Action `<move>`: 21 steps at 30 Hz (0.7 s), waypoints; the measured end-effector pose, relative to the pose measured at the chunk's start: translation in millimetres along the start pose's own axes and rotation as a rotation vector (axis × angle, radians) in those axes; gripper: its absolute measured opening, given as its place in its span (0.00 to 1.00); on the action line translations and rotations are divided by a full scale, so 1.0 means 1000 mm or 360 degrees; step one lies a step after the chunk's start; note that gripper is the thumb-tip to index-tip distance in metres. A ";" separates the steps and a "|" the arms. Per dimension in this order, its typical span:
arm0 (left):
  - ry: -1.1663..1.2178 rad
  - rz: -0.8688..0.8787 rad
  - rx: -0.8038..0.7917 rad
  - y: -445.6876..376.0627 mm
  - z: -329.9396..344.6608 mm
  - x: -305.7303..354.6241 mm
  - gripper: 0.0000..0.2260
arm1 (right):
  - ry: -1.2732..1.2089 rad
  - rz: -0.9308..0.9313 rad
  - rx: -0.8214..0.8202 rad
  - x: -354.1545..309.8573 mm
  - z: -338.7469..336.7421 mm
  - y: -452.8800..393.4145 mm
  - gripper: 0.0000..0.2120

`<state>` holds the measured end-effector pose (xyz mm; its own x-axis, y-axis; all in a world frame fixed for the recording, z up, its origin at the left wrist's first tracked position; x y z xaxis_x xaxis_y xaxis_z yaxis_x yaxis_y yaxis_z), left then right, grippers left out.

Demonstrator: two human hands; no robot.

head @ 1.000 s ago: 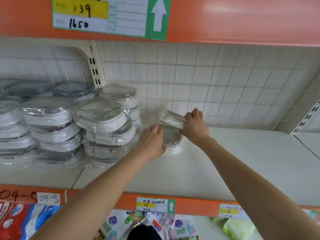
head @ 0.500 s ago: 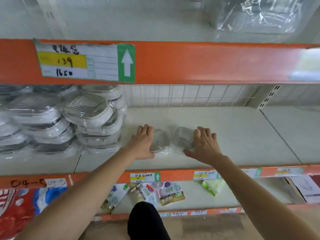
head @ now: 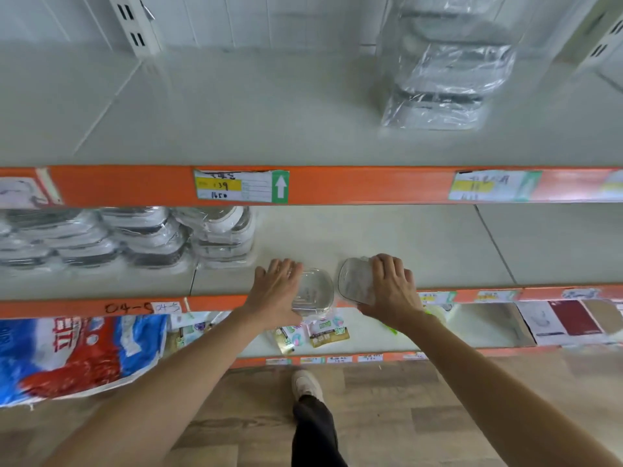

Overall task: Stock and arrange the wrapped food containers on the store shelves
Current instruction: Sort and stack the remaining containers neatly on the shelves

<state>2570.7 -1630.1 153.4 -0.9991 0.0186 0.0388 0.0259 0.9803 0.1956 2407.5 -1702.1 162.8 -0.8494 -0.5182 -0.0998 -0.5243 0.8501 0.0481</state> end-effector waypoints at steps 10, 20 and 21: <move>0.0003 -0.0039 0.0373 0.105 -0.094 0.018 0.42 | 0.0020 -0.0073 0.0238 -0.033 -0.099 0.097 0.41; 0.0114 0.0033 0.1114 0.162 -0.242 0.051 0.42 | 0.0084 -0.0071 0.0613 -0.029 -0.246 0.136 0.42; 0.0118 0.0029 0.1173 0.163 -0.255 0.052 0.42 | 0.0091 -0.0091 0.0657 -0.028 -0.260 0.135 0.42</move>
<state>2532.2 -1519.5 437.4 -0.9931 0.0483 0.1071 -0.0136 0.8581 -0.5133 2345.0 -1597.0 430.4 -0.8278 -0.5599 -0.0349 -0.5124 0.7799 -0.3595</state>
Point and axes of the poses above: each hand's wrist, its own y-axis away from the middle knuckle, its own z-axis out of the palm, x = y × z, the point moved 10 cm from there along -y, towards the middle knuckle, and after that the axes turned 2 degrees about z, right-handed, at the moved point
